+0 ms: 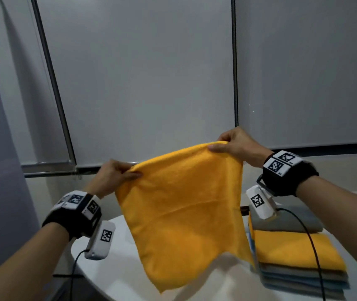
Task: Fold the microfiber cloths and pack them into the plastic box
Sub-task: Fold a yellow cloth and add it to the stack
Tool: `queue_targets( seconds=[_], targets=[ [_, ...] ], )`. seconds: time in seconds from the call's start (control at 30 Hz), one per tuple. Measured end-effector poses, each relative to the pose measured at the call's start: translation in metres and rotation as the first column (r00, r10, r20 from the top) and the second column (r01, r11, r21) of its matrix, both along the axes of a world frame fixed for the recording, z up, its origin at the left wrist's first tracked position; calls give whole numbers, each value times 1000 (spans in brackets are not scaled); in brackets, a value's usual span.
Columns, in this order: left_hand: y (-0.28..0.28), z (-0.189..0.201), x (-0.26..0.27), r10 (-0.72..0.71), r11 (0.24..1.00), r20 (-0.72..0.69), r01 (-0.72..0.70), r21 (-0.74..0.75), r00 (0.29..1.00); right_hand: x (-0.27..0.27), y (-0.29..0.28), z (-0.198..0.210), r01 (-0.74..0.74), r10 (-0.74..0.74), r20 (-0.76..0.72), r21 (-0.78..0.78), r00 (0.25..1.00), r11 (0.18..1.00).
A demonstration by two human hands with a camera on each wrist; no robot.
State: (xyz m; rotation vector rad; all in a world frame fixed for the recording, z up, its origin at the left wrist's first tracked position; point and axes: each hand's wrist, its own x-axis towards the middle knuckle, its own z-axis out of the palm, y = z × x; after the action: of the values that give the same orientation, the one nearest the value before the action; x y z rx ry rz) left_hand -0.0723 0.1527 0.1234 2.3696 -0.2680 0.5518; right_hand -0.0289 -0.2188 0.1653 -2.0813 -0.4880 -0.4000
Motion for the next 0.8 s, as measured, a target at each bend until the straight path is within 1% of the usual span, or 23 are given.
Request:
queue_targets(
  seconds=[0.1, 0.23, 0.37, 0.43, 0.5, 0.57, 0.63, 0.67, 0.7, 0.8],
  targets=[
    [18, 12, -14, 9, 996, 17, -8, -84, 1000, -2, -9, -1, -51, 48, -72, -35, 996, 998],
    [44, 14, -31, 26, 995, 16, -24, -98, 1000, -5, -12, -7, -90, 81, -123, -72, 989, 993],
    [68, 8, -47, 44, 987, 27, -39, -155, 999, -10, -12, -13, -85, 85, -133, 5, 987, 996],
    [74, 7, -55, 36, 971, 16, -31, -238, 999, -13, -13, -14, -108, 116, -155, 55, 981, 993],
    [76, 11, -65, 2, 933, -2, -3, -359, 1000, -19, -13, -12, -133, 147, -158, 95, 976, 987],
    [76, 20, -74, -85, 863, 7, 77, -499, 996, -29, -12, -4, -149, 165, -144, 118, 976, 982],
    [79, 28, -80, -167, 795, 54, 167, -584, 984, -39, -11, 6, -170, 188, -130, 140, 974, 975],
    [81, 30, -80, -173, 786, 70, 181, -591, 982, -42, -10, 9, -177, 197, -124, 156, 972, 972],
    [83, 28, -79, -161, 793, 74, 174, -584, 984, -42, -8, 10, -181, 202, -123, 166, 972, 969],
    [84, 1, -65, -69, 832, 21, 69, -551, 997, -33, 0, -9, -146, 170, -185, 138, 968, 980]
  ],
)
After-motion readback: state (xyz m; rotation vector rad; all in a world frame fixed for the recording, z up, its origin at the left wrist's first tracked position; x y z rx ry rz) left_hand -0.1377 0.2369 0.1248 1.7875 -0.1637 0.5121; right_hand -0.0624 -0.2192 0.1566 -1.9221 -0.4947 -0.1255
